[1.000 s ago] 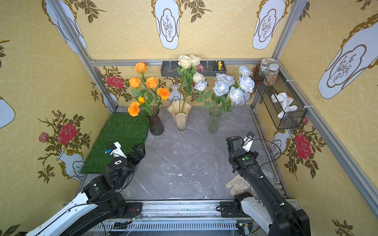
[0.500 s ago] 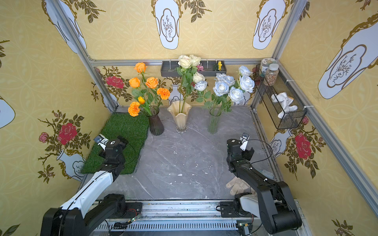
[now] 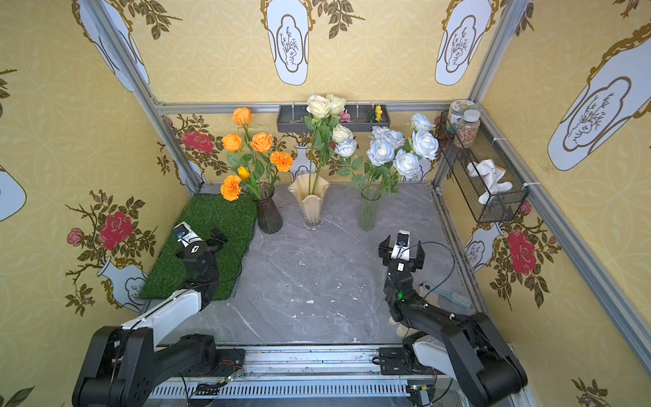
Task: Arrange the flowers in different vases according to their colors
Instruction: Reset both arms
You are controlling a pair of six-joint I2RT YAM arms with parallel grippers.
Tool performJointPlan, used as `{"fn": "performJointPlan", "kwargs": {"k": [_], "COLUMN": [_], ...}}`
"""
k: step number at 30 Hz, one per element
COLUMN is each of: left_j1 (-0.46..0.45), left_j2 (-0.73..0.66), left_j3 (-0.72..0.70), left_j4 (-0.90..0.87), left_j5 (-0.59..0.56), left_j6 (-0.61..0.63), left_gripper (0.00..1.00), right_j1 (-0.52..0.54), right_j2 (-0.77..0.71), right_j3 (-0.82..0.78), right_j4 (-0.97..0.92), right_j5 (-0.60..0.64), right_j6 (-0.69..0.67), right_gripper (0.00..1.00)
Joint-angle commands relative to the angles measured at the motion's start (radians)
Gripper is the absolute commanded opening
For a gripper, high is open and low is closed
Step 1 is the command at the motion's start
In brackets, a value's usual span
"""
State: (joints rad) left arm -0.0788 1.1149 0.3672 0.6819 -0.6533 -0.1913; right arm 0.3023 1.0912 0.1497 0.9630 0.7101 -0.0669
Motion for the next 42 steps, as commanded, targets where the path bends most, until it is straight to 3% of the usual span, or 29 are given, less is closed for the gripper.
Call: {"fn": "performJointPlan", "kwargs": {"k": [1,5,9,11,13,15,18,21,24,27,30,42], "left_j1": [-0.027,-0.072,-0.091,-0.096,-0.129,-0.156,-0.157,-0.109,-0.016,0.060,0.057,0.053], "left_j2": [-0.036,-0.065,-0.114,-0.162,-0.194,-0.151,-0.004,0.128,0.136,0.143,0.224,0.202], "left_j3": [-0.023,-0.077,-0.107,-0.109,-0.139,-0.151,-0.158,-0.142,-0.136,-0.148,-0.198,-0.203], "left_j4": [-0.078,0.004,-0.007,-0.090,-0.096,-0.083,0.050,0.140,0.120,0.130,0.307,0.288], "left_j5": [-0.019,-0.017,0.023,0.018,0.002,-0.048,-0.019,0.108,0.093,0.223,0.212,0.202], "left_j6": [0.025,0.091,0.121,0.121,0.166,0.167,0.204,0.247,0.140,0.097,0.110,0.104], "left_gripper": [1.00,1.00,1.00,1.00,1.00,1.00,1.00,1.00,1.00,1.00,1.00,1.00], "right_j1": [-0.092,-0.129,-0.072,0.005,-0.008,-0.019,-0.022,-0.024,-0.079,-0.084,-0.107,-0.127], "right_j2": [-0.089,0.014,0.290,0.310,0.307,0.295,0.295,0.313,0.352,0.403,0.344,0.359], "right_j3": [-0.032,-0.067,-0.068,-0.046,-0.061,-0.059,-0.066,-0.104,-0.111,-0.078,-0.040,0.010], "right_j4": [-0.202,-0.071,0.250,0.228,0.248,0.223,0.232,0.314,0.326,0.343,0.187,0.117], "right_j5": [-0.088,-0.188,-0.159,-0.127,-0.145,-0.159,-0.175,-0.223,-0.341,-0.344,-0.352,-0.320], "right_j6": [0.134,0.122,0.001,-0.053,-0.046,-0.032,-0.033,-0.043,-0.019,-0.034,0.011,0.047], "right_gripper": [0.97,0.97,0.97,0.97,0.97,0.97,0.97,0.97,0.97,0.97,0.97,0.97]}}
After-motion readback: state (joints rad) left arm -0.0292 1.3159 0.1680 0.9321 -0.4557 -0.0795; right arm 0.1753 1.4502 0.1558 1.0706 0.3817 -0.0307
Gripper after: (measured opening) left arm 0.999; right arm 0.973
